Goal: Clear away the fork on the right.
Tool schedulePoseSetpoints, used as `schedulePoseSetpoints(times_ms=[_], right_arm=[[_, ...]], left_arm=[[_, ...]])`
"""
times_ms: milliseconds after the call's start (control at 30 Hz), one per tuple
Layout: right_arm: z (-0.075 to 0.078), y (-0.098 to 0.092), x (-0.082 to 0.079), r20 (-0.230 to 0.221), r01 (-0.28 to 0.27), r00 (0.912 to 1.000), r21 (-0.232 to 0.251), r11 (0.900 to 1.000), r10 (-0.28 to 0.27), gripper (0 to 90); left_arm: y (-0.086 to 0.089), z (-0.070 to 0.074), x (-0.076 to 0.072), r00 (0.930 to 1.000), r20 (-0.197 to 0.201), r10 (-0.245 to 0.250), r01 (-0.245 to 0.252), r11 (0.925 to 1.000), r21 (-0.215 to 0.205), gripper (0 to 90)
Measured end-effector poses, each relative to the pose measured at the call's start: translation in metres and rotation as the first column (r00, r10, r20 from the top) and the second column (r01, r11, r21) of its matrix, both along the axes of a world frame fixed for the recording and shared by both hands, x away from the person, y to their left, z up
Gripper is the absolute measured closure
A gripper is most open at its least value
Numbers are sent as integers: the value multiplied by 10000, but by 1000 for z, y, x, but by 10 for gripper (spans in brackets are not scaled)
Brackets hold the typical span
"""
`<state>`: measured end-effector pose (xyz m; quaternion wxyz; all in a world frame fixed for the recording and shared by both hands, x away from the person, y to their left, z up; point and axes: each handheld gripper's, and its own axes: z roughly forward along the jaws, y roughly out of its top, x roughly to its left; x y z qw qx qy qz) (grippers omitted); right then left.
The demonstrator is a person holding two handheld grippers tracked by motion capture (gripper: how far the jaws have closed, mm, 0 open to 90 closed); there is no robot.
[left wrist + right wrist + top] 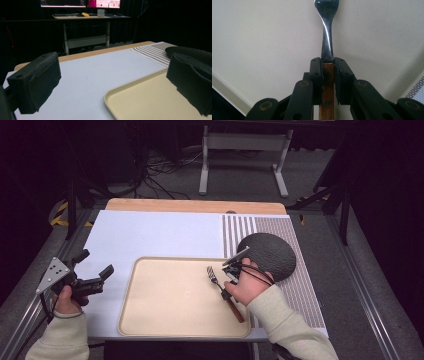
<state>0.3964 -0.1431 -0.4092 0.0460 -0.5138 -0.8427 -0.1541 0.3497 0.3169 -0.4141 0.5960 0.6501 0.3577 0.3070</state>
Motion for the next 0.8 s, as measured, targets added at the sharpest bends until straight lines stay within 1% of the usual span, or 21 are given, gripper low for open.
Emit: schedulePoseSetpoints(times_ms=[67,133,367,600,700,733,767,800], right_arm=[[-1,0,0,-150,-1,9999,52,10000,1,773],[-2,1,0,-212,39,9998,9,10000,-39,773],[-4,2,1,-335,112,9994,-47,9999,-113,772],[-5,3,1,-353,197,9992,-38,9998,-198,769],[-6,3,1,-315,184,9993,-22,9998,-184,749],[-6,3,1,-331,194,9993,19,9998,-194,723],[-6,3,1,-211,111,9997,-38,9999,-112,690],[-6,3,1,-211,111,9997,-38,9999,-112,690]], left_arm=[[0,0,0,10000,-25,-14,14,10000,-21,0],[0,0,0,10000,-29,-30,30,10000,48,0],[-1,-1,1,10000,-45,-21,21,10000,15,0],[0,-1,0,10000,-49,-27,27,10000,25,0],[0,-1,0,10000,-44,-32,32,10000,28,0],[0,-1,0,10000,-45,-31,31,10000,30,0],[0,-1,0,10000,-45,-31,31,10000,30,0],[-1,-1,0,10000,-38,-29,29,10000,26,0]])
